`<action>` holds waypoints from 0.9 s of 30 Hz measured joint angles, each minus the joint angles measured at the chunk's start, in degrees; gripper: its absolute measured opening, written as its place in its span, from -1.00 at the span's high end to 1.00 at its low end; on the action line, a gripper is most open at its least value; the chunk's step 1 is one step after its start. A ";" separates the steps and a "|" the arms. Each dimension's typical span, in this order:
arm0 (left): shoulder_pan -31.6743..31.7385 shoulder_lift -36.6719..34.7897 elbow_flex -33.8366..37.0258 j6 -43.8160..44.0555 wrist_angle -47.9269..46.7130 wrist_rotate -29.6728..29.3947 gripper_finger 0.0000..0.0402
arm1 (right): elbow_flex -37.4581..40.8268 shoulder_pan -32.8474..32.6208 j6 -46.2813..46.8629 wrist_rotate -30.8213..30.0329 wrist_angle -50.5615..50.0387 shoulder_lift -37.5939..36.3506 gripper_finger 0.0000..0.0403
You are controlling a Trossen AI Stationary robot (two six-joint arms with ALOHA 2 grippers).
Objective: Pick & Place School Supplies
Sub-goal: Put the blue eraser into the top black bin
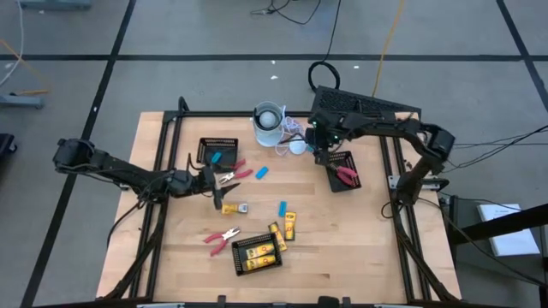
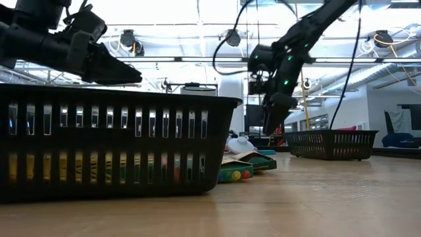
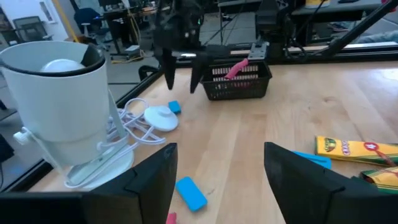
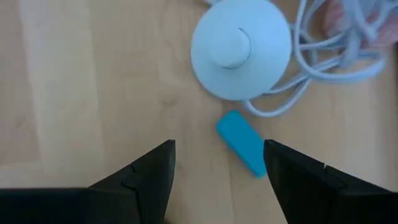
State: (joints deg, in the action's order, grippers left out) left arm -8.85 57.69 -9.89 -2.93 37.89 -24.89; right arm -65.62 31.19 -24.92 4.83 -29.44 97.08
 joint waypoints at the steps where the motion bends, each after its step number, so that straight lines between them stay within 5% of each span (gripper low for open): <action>1: 0.35 0.00 0.00 0.01 0.00 0.34 -0.21 | -0.86 0.04 -0.46 -0.15 0.08 1.32 -0.17; 8: 2.13 0.02 0.00 0.14 -1.10 1.14 -0.21 | -2.46 0.30 -3.42 -0.54 -0.78 7.93 -0.17; 19: 2.45 0.04 0.00 0.38 -1.44 1.47 -0.21 | -2.41 0.38 -8.92 -8.46 1.67 8.42 -0.17; 27: 2.45 0.04 -0.02 0.41 -1.75 1.47 -0.21 | -2.39 1.06 -9.14 -7.65 0.90 8.42 -0.16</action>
State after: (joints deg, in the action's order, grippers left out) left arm -6.39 57.74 -9.91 -2.52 36.14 -23.42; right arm -68.01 32.25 -34.05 -2.82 -28.54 105.49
